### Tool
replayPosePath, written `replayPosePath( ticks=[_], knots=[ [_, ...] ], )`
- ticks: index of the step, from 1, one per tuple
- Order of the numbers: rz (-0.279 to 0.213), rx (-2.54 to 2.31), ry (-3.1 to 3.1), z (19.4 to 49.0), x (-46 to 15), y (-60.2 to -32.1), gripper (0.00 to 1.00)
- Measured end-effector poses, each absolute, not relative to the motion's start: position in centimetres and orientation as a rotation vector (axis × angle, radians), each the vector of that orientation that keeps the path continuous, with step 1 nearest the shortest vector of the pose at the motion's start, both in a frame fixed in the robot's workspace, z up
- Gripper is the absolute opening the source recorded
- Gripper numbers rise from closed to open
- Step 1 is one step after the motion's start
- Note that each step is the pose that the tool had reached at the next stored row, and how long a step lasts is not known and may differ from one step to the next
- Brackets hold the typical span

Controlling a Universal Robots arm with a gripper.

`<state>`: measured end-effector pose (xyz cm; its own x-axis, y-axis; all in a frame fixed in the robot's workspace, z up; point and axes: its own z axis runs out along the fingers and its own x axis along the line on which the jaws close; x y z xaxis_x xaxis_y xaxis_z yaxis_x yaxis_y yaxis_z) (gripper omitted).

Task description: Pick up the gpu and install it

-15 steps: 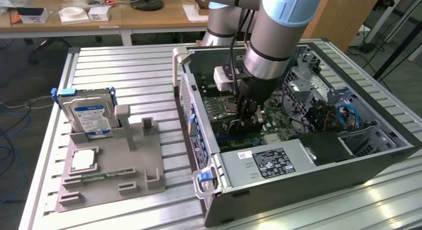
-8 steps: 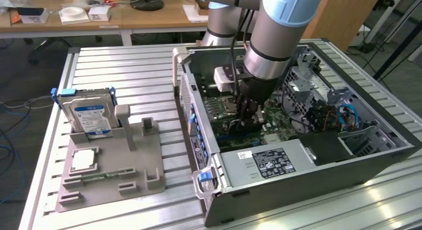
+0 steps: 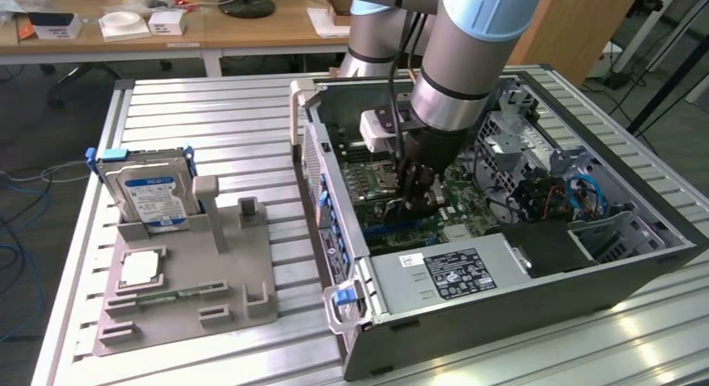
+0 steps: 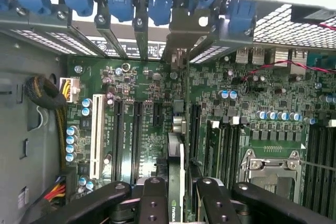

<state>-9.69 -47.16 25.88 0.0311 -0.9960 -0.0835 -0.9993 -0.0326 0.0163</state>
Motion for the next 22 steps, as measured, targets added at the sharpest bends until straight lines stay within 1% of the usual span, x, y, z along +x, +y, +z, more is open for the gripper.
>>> replayPosePath(
  ticks=[7,22],
  knots=[
    [0.1,-2.21,2.164,25.37,-9.7,-47.28,0.26],
    [0.106,-2.155,2.209,25.72,-9.73,-47.37,0.26]
  ],
)
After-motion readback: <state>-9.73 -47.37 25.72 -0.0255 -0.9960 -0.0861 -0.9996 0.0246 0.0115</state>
